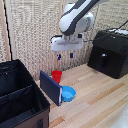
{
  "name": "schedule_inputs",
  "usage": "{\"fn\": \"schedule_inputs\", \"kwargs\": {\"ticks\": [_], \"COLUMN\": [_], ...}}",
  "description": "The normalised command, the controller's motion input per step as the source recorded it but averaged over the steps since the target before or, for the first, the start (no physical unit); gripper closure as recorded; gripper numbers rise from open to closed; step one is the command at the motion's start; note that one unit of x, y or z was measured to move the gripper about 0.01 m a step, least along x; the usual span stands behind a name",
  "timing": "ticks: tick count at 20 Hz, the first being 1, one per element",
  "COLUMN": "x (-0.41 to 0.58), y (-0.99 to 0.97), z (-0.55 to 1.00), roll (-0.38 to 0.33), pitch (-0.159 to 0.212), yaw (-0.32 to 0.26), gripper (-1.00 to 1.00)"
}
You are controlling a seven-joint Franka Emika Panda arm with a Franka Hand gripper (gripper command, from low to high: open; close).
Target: Please find the red cup among the items before you. Carefully move your gripper towards it and gently hold it. Locate the front section of the organizer in front of you. Transfer the red cup above the front section and let go, placing it within that section.
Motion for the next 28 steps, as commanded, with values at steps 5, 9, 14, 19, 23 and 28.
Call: {"fn": "schedule_inputs", "kwargs": {"ticks": [5, 9, 14, 19, 23, 28], "x": [0.533, 0.481, 0.181, 0.187, 0.246, 0.094], "y": [0.00, -0.10, -0.18, -0.23, -0.12, 0.01], "z": [-0.32, -0.40, -0.42, -0.45, -0.45, -0.15], "roll": [0.000, 0.000, 0.000, 0.001, -0.002, -0.021], "pitch": [0.039, 0.064, 0.109, 0.099, 0.021, 0.043], "yaw": [-0.026, -0.016, -0.002, 0.001, 0.008, 0.000], "gripper": [-1.00, -1.00, -1.00, -1.00, -1.00, 1.00]}}
